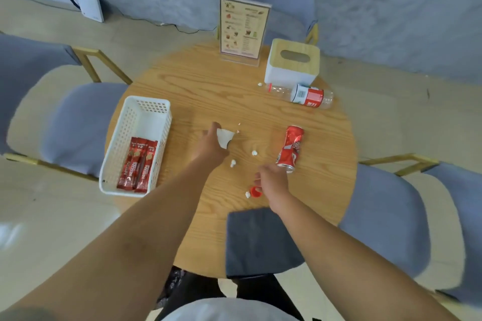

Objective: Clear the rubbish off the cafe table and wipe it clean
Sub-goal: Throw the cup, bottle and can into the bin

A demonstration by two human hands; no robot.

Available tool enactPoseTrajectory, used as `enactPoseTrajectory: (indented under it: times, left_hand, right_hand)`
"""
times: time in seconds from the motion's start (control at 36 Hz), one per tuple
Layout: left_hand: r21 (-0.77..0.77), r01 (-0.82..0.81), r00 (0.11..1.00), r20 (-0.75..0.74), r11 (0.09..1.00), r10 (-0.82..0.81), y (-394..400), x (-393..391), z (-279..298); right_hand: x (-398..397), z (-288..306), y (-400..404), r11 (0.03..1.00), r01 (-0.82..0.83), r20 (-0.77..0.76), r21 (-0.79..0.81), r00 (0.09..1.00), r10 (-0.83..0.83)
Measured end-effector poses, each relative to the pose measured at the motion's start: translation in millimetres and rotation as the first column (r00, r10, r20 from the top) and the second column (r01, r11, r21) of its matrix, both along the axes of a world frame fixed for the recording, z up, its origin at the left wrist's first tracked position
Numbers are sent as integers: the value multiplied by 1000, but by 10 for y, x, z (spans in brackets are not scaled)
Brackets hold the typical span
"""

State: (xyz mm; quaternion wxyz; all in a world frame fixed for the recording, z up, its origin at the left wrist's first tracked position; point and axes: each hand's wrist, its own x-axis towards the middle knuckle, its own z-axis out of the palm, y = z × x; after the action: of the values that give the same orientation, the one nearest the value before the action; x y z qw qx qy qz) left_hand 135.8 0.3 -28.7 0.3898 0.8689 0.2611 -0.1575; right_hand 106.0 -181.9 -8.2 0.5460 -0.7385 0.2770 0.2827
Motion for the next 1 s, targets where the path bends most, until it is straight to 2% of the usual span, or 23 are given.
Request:
enactPoseTrajectory:
  times: [0.06, 0.11, 0.19, 0.28, 0.36, 0.42, 0.5, 0.64, 0.78, 0.83, 0.89, 0.94, 1.0]
  left_hand:
    - [-121, -137, 988, 52, 983, 144, -54, -182, 82]
    - [-222, -240, 961, 80, 945, 263, -126, -435, 163]
    - [-338, -241, 957, 76, 910, 281, -221, -831, 205]
    - [-413, -293, 950, -21, 863, 312, -192, -1379, 205]
    - [-533, -395, 914, -149, 748, 377, -142, -1831, 218]
    - [-561, -457, 886, -217, 690, 410, -93, -2119, 225]
    - [-592, -511, 854, -271, 623, 444, 5, -2568, 206]
    - [-666, -562, 816, -346, 491, 463, 126, -3234, 154]
    - [-617, -637, 759, -397, 463, 516, 152, -3899, -86]
    - [-622, -643, 755, -415, 447, 508, 132, -4136, -169]
    - [-648, -658, 736, -447, 384, 508, 108, -4452, -268]
    - [-697, -665, 714, -490, 268, 500, 113, -4770, -385]
    - [-700, -698, 656, -538, 154, 529, 124, -4978, -488]
  right_hand:
    - [-9, -14, 19, 997, 24, -65, 71, 998, -19]
    - [-21, -40, 72, 986, -8, -151, 165, 988, 33]
    - [-47, -74, 176, 944, -120, -241, 308, 950, 199]
    - [-212, -81, 335, 860, -237, -339, 452, 846, 412]
    - [-411, -56, 438, 771, -384, -383, 509, 701, 602]
    - [-599, -39, 501, 713, -468, -397, 522, 607, 689]
    - [-902, 11, 664, 628, -586, -399, 513, 485, 778]
    - [-1447, 51, 1029, 577, -683, -382, 448, 438, 814]
    - [-2162, -142, 1258, 467, -809, -382, 357, 330, 863]
    - [-2371, -252, 1266, 455, -821, -396, 344, 313, 863]
    - [-2649, -372, 1268, 467, -829, -417, 306, 324, 849]
    - [-2983, -516, 1257, 498, -834, -439, 239, 365, 821]
    - [-3233, -656, 1218, 510, -841, -450, 182, 390, 804]
